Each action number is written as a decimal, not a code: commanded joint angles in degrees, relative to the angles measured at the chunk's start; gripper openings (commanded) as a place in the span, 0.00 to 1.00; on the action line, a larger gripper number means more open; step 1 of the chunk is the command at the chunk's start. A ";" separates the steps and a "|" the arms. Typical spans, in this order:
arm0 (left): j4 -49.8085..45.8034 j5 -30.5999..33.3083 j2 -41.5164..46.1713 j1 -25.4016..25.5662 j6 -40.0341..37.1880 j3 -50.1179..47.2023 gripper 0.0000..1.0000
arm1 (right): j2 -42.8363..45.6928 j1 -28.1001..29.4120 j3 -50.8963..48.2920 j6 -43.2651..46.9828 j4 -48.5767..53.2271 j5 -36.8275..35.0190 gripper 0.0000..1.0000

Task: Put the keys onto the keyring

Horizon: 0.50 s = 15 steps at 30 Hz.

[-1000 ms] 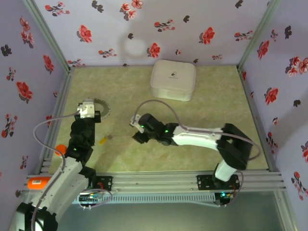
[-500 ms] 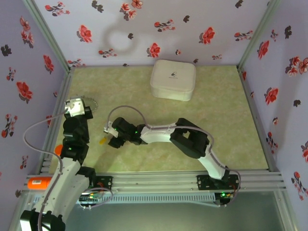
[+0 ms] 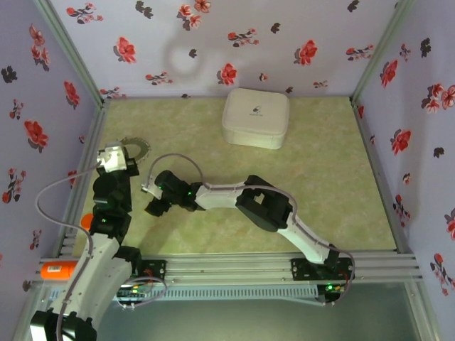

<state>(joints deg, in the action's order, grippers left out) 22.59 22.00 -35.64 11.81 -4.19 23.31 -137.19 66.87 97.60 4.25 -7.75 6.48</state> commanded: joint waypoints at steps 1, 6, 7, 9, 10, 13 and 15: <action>4.17 -1.04 1.00 -0.56 -0.20 -0.55 0.00 | -2.06 0.08 1.83 -0.92 0.05 1.47 0.75; 4.44 -1.69 0.99 -0.52 -0.59 -0.81 0.00 | -1.67 0.02 1.77 0.00 3.99 1.65 0.65; 4.40 -1.90 1.00 -0.59 -0.66 -0.90 0.00 | -1.31 0.04 1.56 0.50 5.54 1.94 0.61; 4.24 -2.39 1.01 -0.57 -0.91 -0.99 0.00 | -0.19 0.08 0.60 1.76 8.25 2.63 0.55; 4.14 -2.69 1.09 -0.63 -1.11 -1.06 0.00 | 0.66 0.07 -0.48 2.38 9.27 2.91 0.53; 3.90 -3.51 1.18 -0.61 -1.70 -1.16 0.00 | 4.03 0.09 -5.21 4.33 10.63 3.43 0.47; 3.83 -4.02 1.10 -0.56 -2.20 -1.16 0.00 | 6.47 0.07 -8.56 5.50 11.35 3.45 0.44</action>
<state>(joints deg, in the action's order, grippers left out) 23.14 19.38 -35.59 11.70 -4.89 22.33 -134.17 66.61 93.34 7.27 -3.60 8.40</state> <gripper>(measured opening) 0.064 0.453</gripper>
